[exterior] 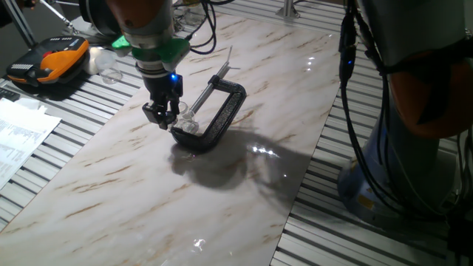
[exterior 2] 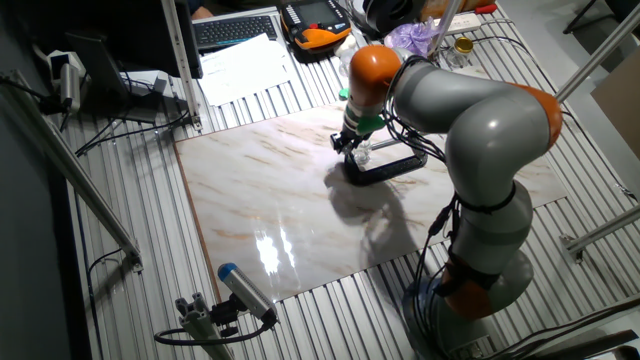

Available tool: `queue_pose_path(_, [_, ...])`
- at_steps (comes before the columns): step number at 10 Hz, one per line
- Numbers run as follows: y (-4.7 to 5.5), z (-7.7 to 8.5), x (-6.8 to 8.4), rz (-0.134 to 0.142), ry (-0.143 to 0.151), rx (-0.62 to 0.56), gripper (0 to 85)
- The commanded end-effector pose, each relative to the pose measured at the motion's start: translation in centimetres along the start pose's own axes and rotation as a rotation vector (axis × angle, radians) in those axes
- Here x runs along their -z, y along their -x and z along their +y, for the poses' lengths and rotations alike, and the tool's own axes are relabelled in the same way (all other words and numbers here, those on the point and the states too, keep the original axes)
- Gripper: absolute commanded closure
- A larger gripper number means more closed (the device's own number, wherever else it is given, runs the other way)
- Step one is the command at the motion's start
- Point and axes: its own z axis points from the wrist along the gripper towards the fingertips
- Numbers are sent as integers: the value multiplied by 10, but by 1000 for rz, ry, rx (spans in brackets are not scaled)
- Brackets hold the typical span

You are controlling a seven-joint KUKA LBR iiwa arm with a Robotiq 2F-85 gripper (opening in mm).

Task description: Screw the lid onto the jar

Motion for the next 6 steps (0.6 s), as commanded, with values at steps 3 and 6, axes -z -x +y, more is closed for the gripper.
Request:
queue_pose_path(3, [0,0,0,-16,-10,11,850])
queue_pose_path(6, [1,-3,1,-29,-22,-4,850])
